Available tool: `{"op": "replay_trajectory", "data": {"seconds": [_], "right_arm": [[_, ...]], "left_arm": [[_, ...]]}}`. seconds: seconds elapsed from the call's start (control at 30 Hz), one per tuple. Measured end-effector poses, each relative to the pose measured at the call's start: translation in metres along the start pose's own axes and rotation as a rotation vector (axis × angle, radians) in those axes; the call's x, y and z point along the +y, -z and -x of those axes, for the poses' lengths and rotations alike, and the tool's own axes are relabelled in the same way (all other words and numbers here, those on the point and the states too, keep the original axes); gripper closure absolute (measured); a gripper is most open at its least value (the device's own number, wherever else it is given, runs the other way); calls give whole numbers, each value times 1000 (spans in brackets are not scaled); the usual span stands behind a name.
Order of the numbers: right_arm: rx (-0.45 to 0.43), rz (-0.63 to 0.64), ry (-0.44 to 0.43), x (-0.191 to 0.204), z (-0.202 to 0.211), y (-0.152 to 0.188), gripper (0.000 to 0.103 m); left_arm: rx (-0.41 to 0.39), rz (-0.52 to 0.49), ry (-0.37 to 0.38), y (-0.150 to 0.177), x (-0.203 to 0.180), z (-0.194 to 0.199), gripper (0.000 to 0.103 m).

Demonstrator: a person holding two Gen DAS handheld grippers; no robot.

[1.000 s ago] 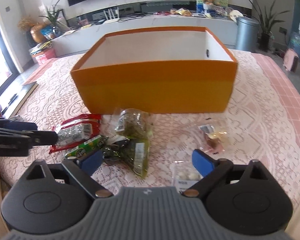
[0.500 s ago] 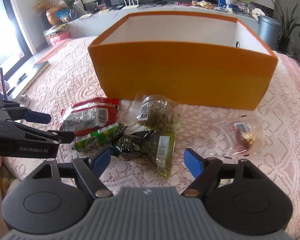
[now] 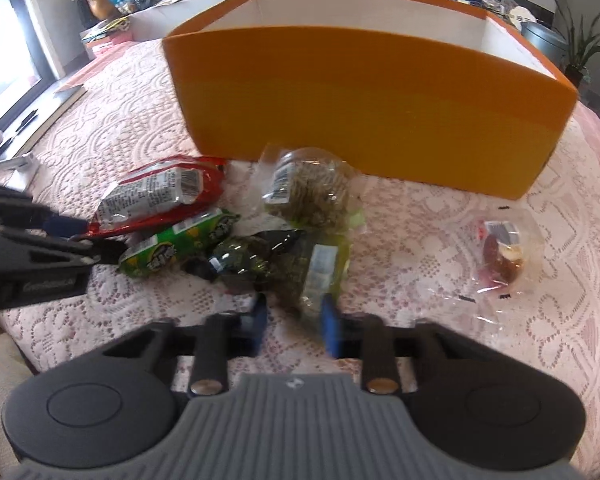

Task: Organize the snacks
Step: 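Grasp the red chip bag with the left tool while the right tool grasps the dark green bag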

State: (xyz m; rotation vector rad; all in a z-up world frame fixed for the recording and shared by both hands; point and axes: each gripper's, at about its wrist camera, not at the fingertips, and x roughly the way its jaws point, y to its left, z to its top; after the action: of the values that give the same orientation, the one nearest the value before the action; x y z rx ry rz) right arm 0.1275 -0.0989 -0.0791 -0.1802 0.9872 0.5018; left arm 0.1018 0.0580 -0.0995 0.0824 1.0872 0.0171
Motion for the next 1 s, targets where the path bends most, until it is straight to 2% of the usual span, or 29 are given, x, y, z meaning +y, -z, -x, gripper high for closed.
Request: {"op": "replay_trajectory", "data": {"seconds": [0.07, 0.13, 0.23, 0.33, 0.4, 0.5, 0.57, 0.6, 0.67, 0.7, 0.77, 0.87, 0.93, 1.0], "right_arm": [[-3, -19, -4, -4, 3, 0, 95], [-9, -31, 13, -6, 6, 0, 96], [-12, -54, 51, -11, 12, 1, 98], [-17, -79, 83, -19, 18, 2, 98], [-18, -96, 105, -25, 21, 3, 99], [-18, -110, 131, -33, 23, 5, 98], [-8, -110, 135, -35, 22, 6, 96], [-4, -108, 136, -35, 22, 6, 94], [-6, -97, 122, -35, 23, 7, 91], [-15, -84, 114, -34, 24, 7, 90], [-36, -38, 105, -28, 26, 7, 77], [-82, 43, 101, -17, 30, 7, 62], [-93, 81, 95, -13, 29, 6, 56], [-88, 93, 80, -11, 26, 3, 56]], "left_arm": [[9, 26, 57, -1, -3, 4, 98], [12, 38, 131, -1, -7, 8, 102], [12, 61, 260, -1, -12, 11, 102], [10, 68, 346, 0, -18, 14, 102], [5, 56, 315, 0, -22, 15, 101], [-15, 31, 232, 0, -23, 20, 92], [-32, 33, 228, -1, -17, 22, 70], [-49, 35, 231, -1, -14, 26, 65], [-91, 28, 219, -3, -9, 32, 45], [-110, 16, 198, -5, -8, 34, 42], [-140, -17, 148, -8, -5, 38, 37], [-167, -67, 118, -14, 0, 39, 30], [-162, -116, 117, -18, 2, 32, 21], [-135, -176, 70, -21, 0, 23, 20]]}}
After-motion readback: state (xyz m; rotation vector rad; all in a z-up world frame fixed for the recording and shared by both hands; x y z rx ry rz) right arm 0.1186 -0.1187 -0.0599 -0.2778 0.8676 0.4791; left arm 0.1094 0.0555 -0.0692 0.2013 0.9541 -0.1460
